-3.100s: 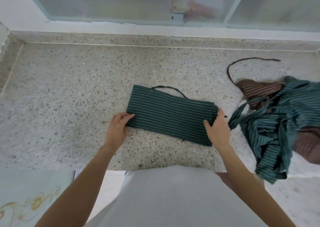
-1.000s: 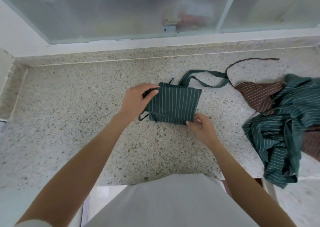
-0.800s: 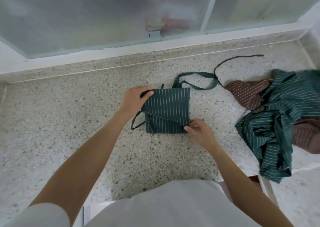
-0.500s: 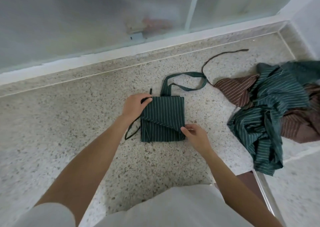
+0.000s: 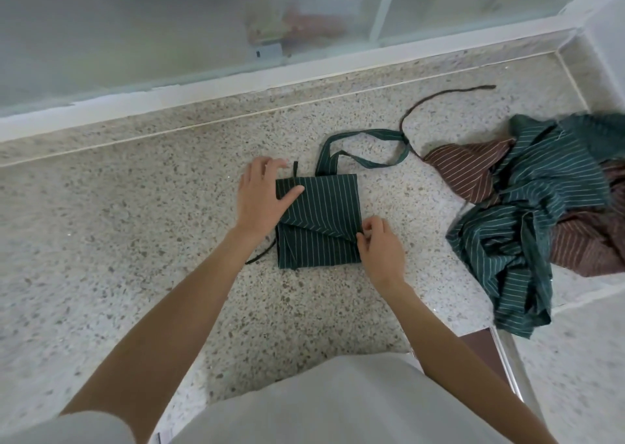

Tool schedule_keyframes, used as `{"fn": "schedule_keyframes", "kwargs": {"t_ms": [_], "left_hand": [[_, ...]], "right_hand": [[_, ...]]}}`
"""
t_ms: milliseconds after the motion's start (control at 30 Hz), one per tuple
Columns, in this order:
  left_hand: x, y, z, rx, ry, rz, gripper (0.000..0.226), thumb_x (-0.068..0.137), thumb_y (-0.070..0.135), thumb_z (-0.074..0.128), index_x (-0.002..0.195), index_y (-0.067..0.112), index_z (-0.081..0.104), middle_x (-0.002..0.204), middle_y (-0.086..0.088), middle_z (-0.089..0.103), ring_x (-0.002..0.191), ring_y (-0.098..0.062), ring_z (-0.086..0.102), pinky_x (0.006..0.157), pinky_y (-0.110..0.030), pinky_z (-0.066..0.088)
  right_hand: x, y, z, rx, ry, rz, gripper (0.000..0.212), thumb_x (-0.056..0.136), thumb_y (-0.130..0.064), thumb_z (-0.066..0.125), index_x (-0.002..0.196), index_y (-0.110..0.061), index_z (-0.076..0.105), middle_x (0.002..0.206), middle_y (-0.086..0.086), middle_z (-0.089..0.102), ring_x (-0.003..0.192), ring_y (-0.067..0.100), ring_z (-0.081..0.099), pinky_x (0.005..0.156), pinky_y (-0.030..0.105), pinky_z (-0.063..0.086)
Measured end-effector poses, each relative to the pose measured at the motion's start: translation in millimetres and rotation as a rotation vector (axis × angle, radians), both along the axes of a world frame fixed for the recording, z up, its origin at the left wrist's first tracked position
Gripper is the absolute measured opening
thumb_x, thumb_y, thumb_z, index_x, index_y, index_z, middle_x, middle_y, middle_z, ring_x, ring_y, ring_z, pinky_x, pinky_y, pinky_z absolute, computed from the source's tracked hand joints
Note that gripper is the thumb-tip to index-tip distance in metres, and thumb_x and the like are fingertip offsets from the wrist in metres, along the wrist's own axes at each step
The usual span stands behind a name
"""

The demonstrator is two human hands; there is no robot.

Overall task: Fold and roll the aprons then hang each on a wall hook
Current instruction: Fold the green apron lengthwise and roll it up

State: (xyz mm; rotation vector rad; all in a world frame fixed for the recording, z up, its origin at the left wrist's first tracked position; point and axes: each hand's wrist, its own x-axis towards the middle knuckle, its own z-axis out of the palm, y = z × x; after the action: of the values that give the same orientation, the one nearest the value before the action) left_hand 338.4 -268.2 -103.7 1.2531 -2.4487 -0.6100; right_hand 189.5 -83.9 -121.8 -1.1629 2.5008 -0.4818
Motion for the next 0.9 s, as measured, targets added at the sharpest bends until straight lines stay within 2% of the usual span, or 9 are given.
{"fn": "schedule_keyframes", "kwargs": {"t_ms": [133, 200, 300, 433, 500, 633, 700, 767, 900], "left_hand": [[23.9, 44.3, 14.2, 0.172, -0.231, -0.109, 0.046, 0.076, 0.065, 0.059, 0.089, 0.023, 0.044, 0.069, 0.011, 0.053, 0.058, -0.007, 0.051, 0.052, -0.024, 0.043], [38.3, 65.1, 4.6, 0.256, -0.333, -0.072, 0.052, 0.073, 0.066, 0.061, 0.091, 0.022, 0.042, 0.069, 0.009, 0.055, 0.058, -0.010, 0.054, 0.050, -0.027, 0.043], [47.2, 84.0, -7.5, 0.299, -0.318, -0.007, 0.043, 0.077, 0.048, 0.068, 0.098, 0.018, 0.046, 0.073, 0.007, 0.058, 0.066, -0.014, 0.059, 0.056, -0.029, 0.047], [59.6, 88.2, -7.8, 0.411, -0.129, 0.115, 0.020, 0.081, 0.014, 0.068, 0.098, 0.011, 0.059, 0.079, -0.001, 0.066, 0.073, -0.016, 0.064, 0.070, -0.029, 0.053], [68.1, 84.8, -1.1, 0.540, 0.021, 0.218, 0.013, 0.085, 0.010, 0.063, 0.098, 0.012, 0.058, 0.088, -0.002, 0.064, 0.079, -0.013, 0.061, 0.073, -0.017, 0.049], [75.6, 72.0, 19.3, 1.060, 0.636, 0.548, 0.010, 0.097, 0.006, 0.043, 0.095, 0.013, 0.049, 0.086, -0.004, 0.059, 0.080, -0.013, 0.060, 0.079, -0.022, 0.052], [80.5, 59.0, 24.0, 0.980, 0.583, 0.582, 0.014, 0.097, 0.006, 0.042, 0.091, 0.016, 0.050, 0.077, 0.000, 0.051, 0.065, -0.010, 0.050, 0.066, -0.018, 0.048], [88.6, 45.4, 23.9, 0.660, 0.301, 0.495, 0.012, 0.096, 0.012, 0.045, 0.092, 0.019, 0.054, 0.074, 0.003, 0.050, 0.060, -0.010, 0.046, 0.057, -0.019, 0.040], [105.5, 23.1, 14.5, 0.185, 0.040, 0.306, 0.013, 0.094, 0.021, 0.052, 0.105, 0.017, 0.058, 0.083, 0.002, 0.058, 0.069, -0.014, 0.055, 0.061, -0.026, 0.041]], "right_hand": [[5.5, -4.8, -2.2, -0.214, 0.304, 0.385, 0.028, 0.089, -0.014, 0.056, 0.116, -0.011, 0.057, 0.127, 0.014, 0.053, 0.116, 0.029, 0.047, 0.094, 0.043, 0.043], [12.2, -8.2, -5.2, -0.135, 0.290, 0.588, 0.043, 0.094, -0.038, 0.046, 0.130, -0.015, 0.051, 0.144, 0.014, 0.041, 0.135, 0.031, 0.031, 0.110, 0.048, 0.027], [17.6, -9.5, -11.5, 0.159, 0.282, 0.785, 0.072, 0.088, -0.061, 0.040, 0.146, -0.018, 0.031, 0.155, 0.013, 0.020, 0.143, 0.035, 0.015, 0.114, 0.056, 0.017], [12.3, -12.3, -12.9, 0.330, 0.289, 0.843, 0.080, 0.091, -0.054, 0.046, 0.151, -0.020, 0.006, 0.158, 0.011, -0.001, 0.144, 0.035, -0.002, 0.116, 0.052, 0.004], [11.9, -15.4, -10.2, 0.367, 0.324, 0.860, 0.076, 0.096, -0.050, 0.039, 0.151, -0.021, -0.004, 0.158, 0.010, -0.009, 0.144, 0.035, -0.007, 0.115, 0.050, 0.003], [12.5, -21.0, -0.1, 0.445, 0.351, 0.878, 0.069, 0.101, -0.025, 0.038, 0.150, -0.019, -0.011, 0.156, 0.012, -0.016, 0.143, 0.036, -0.011, 0.116, 0.051, 0.006], [9.8, -20.6, 4.4, 0.458, 0.357, 0.877, 0.068, 0.100, -0.022, 0.037, 0.150, -0.019, -0.010, 0.157, 0.012, -0.015, 0.143, 0.038, -0.009, 0.116, 0.053, 0.007], [5.9, -18.1, 5.2, 0.456, 0.368, 0.871, 0.071, 0.099, -0.022, 0.040, 0.150, -0.020, -0.010, 0.157, 0.012, -0.014, 0.143, 0.040, -0.007, 0.116, 0.053, 0.007], [4.7, -13.4, 6.8, 0.450, 0.369, 0.875, 0.074, 0.098, -0.019, 0.042, 0.149, -0.021, -0.012, 0.157, 0.012, -0.014, 0.143, 0.041, -0.006, 0.116, 0.053, 0.009]]}}
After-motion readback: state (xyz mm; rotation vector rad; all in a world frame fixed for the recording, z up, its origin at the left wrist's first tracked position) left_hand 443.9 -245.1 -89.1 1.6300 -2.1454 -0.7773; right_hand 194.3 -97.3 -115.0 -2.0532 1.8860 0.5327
